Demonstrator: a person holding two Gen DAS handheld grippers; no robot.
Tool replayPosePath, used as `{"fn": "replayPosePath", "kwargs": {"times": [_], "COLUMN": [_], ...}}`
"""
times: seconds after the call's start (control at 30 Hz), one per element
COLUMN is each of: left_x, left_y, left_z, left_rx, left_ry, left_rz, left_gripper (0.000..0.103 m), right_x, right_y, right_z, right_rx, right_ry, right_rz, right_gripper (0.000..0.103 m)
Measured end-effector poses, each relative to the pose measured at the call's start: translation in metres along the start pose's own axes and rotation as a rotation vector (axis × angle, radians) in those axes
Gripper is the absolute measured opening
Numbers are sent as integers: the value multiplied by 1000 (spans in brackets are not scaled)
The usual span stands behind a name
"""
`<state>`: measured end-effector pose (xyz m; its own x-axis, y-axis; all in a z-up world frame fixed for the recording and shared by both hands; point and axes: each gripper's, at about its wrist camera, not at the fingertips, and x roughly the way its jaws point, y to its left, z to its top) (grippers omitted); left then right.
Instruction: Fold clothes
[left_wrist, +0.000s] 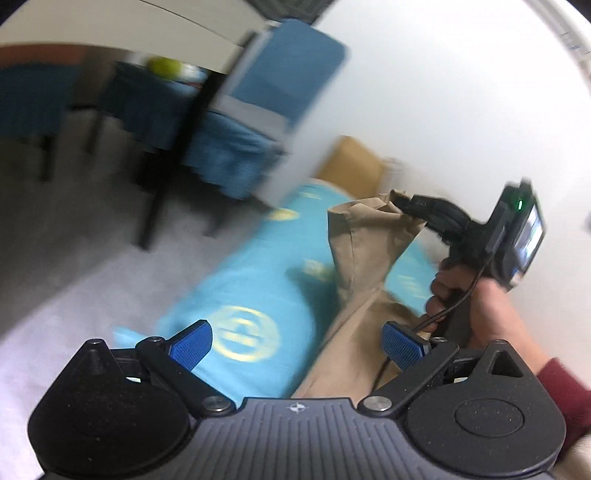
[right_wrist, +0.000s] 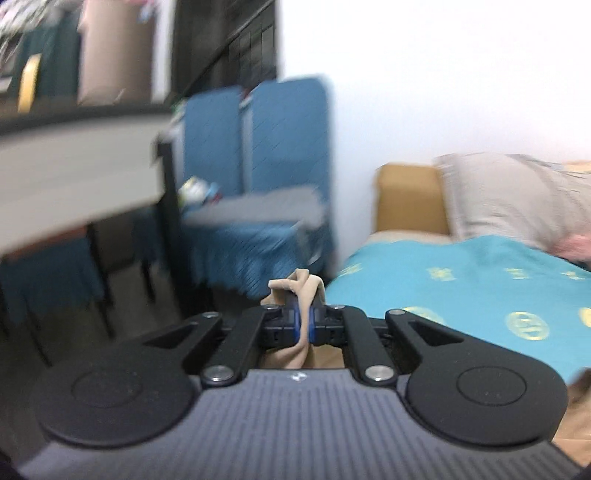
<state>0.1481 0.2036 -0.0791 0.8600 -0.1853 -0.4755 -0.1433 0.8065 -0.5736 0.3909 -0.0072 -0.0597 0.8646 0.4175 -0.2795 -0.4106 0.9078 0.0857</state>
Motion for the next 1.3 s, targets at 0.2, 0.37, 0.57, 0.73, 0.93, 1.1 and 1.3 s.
{"fn": "replayPosePath", "kwargs": {"times": [0.2,0.37,0.57,0.73,0.93,1.1,1.3], "left_x": [14,28,38,36,38,40,38], "left_y": [-20,-45,-50,-48,-44,-45,-45], "left_z": [-18,-36,-40,-38,-34,-35,-36], "left_rx": [-22,105,150,173,170,200,199], "left_ry": [115,158,183,167,167,186,194], "left_rz": [-177,-167,-121,-66,-17,-5,-40], "left_gripper": [100,100,100,100,100,100,100], "right_x": [-58,-66,-114,-128,-97,-76,-131], "right_y": [-119,-195,-180,-137,-99,-106,-130], "right_z": [-17,-66,-95,-101,-104,-105,-87], "right_rx": [263,449,427,365,289,389,497], "right_ry": [-21,173,105,124,239,374,188], "right_rz": [-187,-286,-287,-247,-202,-252,-291], "right_gripper": [9,22,94,94,66,10,6]}}
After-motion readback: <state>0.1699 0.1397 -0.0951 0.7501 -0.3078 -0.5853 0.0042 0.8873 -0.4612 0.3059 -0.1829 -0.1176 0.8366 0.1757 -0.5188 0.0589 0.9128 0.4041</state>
